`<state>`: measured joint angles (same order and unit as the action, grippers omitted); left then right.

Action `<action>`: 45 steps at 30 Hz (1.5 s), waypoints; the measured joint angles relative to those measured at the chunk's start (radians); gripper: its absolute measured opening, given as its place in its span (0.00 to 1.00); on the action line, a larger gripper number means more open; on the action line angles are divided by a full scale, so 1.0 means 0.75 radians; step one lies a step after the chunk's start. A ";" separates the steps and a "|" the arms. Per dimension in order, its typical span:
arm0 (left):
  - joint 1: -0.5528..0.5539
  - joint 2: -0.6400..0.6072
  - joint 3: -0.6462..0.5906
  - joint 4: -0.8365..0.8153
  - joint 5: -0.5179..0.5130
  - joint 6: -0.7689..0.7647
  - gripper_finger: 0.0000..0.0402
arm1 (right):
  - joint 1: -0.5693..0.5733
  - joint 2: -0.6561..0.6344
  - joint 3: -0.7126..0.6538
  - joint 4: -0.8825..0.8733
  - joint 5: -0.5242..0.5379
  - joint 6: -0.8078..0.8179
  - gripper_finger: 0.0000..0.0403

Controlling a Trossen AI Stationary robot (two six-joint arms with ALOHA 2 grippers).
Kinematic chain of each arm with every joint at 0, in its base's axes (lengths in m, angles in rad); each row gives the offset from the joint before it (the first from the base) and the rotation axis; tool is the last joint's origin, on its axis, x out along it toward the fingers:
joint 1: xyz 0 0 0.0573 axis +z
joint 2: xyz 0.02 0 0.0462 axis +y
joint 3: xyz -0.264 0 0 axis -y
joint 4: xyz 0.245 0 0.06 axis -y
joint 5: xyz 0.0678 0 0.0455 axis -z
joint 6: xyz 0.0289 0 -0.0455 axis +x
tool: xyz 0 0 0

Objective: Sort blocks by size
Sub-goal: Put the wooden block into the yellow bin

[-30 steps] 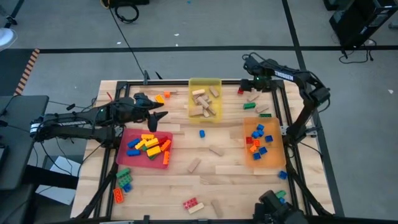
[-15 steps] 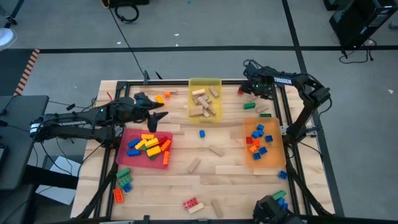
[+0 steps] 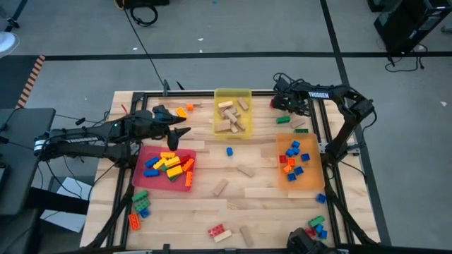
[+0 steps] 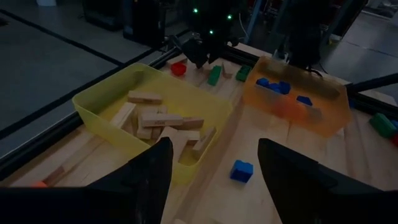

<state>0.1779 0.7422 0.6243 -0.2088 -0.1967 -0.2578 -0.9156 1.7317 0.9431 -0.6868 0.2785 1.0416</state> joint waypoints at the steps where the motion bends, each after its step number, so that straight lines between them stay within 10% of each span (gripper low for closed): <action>1: 0.000 0.000 0.000 0.000 0.000 0.008 0.61 | 0.011 0.000 -0.009 0.008 0.017 -0.002 0.60; 28: 0.000 0.000 0.000 0.006 -0.001 0.025 0.61 | 0.161 -0.032 -0.152 0.207 0.155 0.000 0.31; 38: 0.000 -0.001 0.000 0.012 -0.110 0.028 0.61 | 0.181 -0.397 -0.159 0.182 0.044 -0.303 0.33; 45: 0.000 0.000 0.000 0.021 -0.225 0.064 0.61 | 0.323 -0.674 -0.156 0.573 -0.011 -0.555 0.32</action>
<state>0.1780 0.7419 0.6243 -0.1928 -0.3655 -0.2100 -0.6733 1.2259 0.8260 -0.2571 0.2701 0.6252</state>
